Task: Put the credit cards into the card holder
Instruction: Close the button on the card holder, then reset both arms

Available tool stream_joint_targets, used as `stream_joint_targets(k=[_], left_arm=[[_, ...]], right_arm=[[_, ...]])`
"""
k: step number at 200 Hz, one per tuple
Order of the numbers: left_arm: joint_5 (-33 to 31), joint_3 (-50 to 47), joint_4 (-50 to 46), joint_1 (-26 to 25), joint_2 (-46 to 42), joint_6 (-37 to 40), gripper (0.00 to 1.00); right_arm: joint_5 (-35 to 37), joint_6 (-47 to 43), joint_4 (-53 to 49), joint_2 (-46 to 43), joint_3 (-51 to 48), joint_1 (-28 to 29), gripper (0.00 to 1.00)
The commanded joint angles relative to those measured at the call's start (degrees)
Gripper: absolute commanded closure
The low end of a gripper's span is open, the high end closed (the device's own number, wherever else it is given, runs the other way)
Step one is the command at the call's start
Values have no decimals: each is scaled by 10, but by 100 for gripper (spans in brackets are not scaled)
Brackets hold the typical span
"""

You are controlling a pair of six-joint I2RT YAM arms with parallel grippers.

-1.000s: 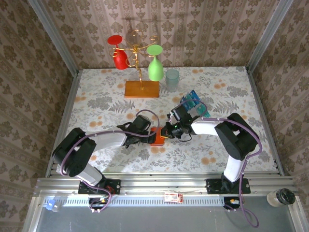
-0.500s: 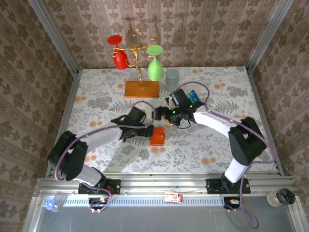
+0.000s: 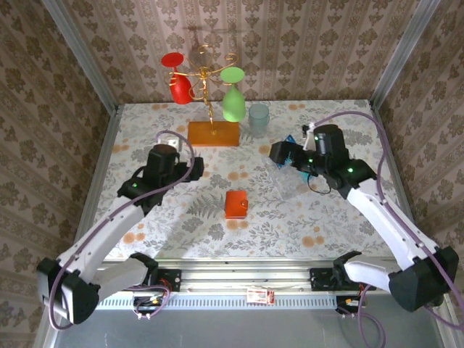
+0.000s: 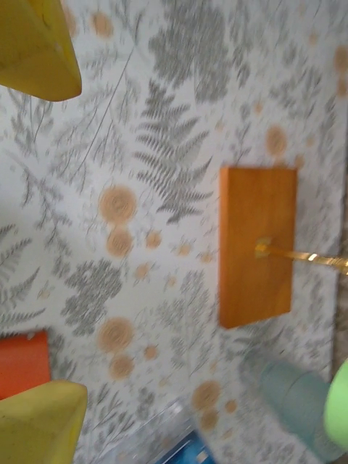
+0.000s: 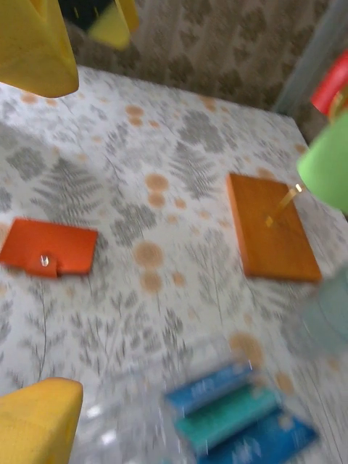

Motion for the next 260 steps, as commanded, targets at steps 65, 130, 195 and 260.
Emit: stream_joint_targets(k=[65, 130, 195, 260], left_arm=[[-134, -119, 52, 69, -146, 113, 0], [-147, -254, 219, 120, -161, 182, 0], [-132, -307, 405, 179, -37, 193, 0], [-109, -296, 524, 194, 105, 227, 0]], right_arm=[[272, -60, 39, -112, -157, -40, 0], [387, -125, 175, -149, -293, -52, 0], [413, -175, 287, -70, -317, -91, 0], [416, -206, 413, 23, -332, -125, 0]])
